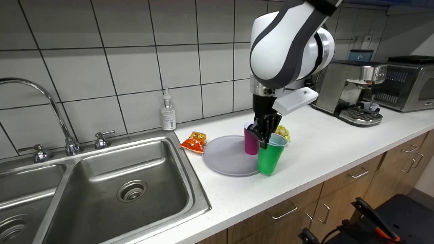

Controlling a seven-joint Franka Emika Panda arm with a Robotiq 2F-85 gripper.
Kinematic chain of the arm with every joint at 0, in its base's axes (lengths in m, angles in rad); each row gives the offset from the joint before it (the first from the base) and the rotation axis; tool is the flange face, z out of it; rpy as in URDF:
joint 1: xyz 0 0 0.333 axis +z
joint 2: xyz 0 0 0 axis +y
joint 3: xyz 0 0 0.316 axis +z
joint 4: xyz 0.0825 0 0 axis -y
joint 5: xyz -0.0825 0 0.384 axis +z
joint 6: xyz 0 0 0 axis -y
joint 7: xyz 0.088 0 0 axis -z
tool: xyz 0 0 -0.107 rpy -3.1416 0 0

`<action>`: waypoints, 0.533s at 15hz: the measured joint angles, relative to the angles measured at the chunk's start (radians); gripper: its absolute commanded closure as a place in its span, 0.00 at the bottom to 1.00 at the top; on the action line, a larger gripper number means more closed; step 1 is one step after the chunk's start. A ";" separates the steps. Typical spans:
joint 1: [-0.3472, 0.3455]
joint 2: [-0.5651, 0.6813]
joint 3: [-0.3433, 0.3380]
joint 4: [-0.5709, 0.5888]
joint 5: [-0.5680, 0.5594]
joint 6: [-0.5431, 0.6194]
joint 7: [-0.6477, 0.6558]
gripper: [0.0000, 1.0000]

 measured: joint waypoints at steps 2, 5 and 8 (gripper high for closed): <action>0.004 0.000 0.002 0.000 0.008 0.000 -0.016 0.99; 0.007 0.000 0.009 0.006 0.009 0.000 -0.027 0.99; 0.014 0.000 0.017 0.021 0.009 0.000 -0.045 0.99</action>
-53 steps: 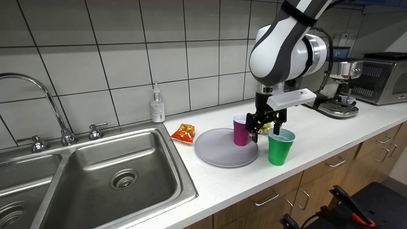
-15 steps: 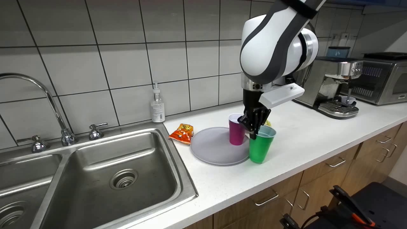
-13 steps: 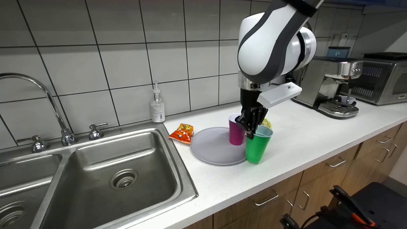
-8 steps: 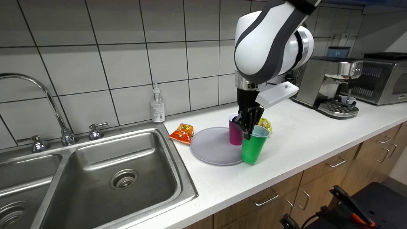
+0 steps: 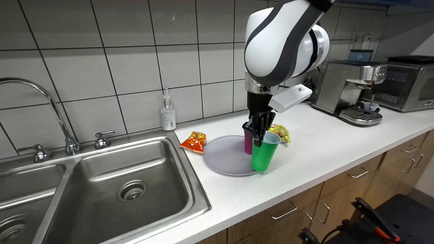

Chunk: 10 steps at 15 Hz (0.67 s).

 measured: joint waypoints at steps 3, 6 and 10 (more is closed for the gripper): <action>0.009 0.000 0.010 0.019 -0.001 0.000 -0.014 0.99; 0.018 0.007 0.022 0.038 -0.006 0.000 -0.015 0.99; 0.024 0.028 0.028 0.069 -0.037 0.001 -0.015 0.99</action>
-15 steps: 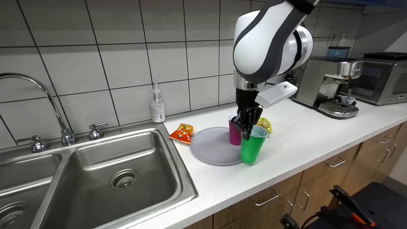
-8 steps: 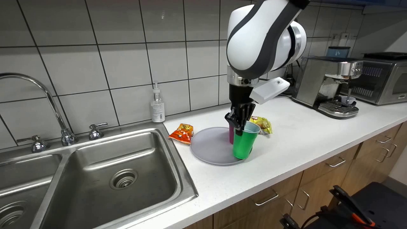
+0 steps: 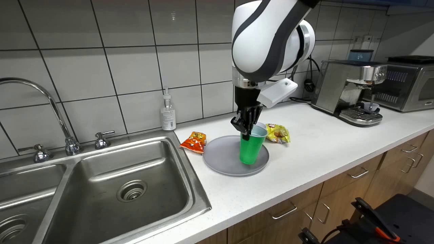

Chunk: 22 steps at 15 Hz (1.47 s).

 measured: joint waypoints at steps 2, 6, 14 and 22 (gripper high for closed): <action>0.001 0.014 0.003 0.015 -0.023 0.000 0.000 0.99; 0.006 0.048 0.010 0.041 -0.055 0.000 0.000 0.99; 0.022 0.085 0.021 0.070 -0.102 0.000 0.000 0.99; 0.032 0.100 0.021 0.070 -0.182 0.000 0.001 0.99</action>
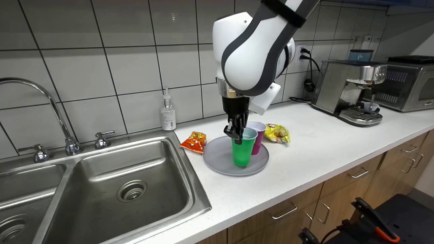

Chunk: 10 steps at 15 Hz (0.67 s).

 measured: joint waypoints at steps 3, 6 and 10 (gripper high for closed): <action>0.000 0.007 0.000 0.000 -0.014 0.000 0.000 0.99; 0.001 0.018 0.000 0.000 -0.019 0.000 0.000 0.99; 0.003 0.026 0.000 0.000 -0.024 0.000 0.001 0.99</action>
